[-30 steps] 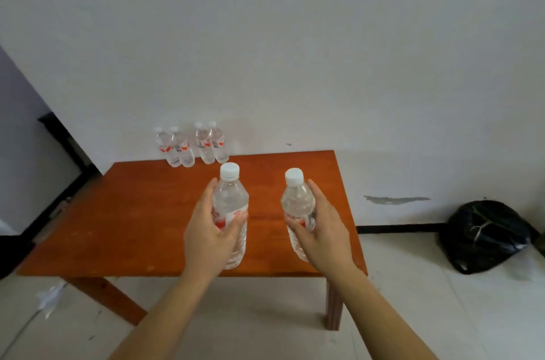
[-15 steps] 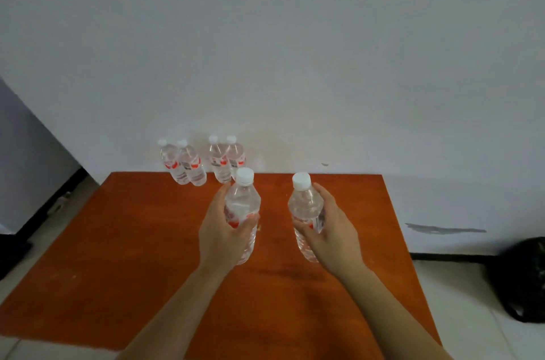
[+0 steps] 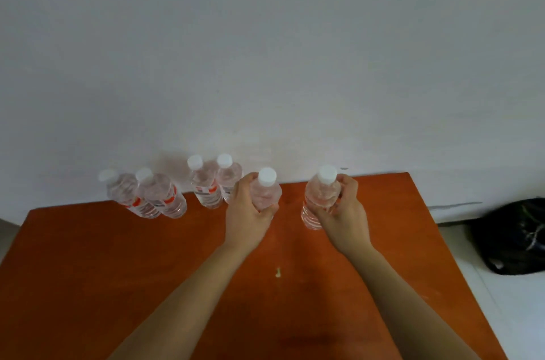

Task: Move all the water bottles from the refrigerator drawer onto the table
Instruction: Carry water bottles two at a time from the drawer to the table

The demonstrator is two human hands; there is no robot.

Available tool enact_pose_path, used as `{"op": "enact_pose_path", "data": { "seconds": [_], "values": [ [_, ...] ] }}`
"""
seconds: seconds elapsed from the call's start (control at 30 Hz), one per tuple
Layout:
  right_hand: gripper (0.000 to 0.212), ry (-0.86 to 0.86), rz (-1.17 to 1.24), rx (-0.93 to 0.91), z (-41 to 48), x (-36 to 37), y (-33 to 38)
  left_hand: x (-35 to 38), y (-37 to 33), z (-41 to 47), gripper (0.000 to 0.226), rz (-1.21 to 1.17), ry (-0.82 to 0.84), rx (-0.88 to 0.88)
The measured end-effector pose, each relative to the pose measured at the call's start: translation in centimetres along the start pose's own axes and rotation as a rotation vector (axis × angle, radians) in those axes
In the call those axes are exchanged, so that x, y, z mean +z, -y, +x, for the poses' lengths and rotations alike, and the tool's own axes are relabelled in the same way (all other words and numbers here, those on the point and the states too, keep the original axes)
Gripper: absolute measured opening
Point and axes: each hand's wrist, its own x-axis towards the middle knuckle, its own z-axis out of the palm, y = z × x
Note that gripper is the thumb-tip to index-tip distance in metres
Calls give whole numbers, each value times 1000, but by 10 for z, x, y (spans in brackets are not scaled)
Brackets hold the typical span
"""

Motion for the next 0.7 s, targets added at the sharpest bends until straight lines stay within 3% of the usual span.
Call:
{"op": "enact_pose_path", "data": {
  "seconds": [0.3, 0.5, 0.63, 0.7],
  "values": [
    [72, 34, -88, 79, 26, 34, -25, 34, 30, 67, 69, 129, 130, 74],
    [72, 64, -70, 108, 39, 41, -30, 21, 22, 109, 62, 424, 167, 212],
    [83, 132, 24, 101, 60, 60, -21, 12, 12, 117, 68, 699, 223, 291],
    [76, 163, 63, 72, 71, 71, -17, 11, 7, 116, 68, 779, 247, 291]
  ]
}}
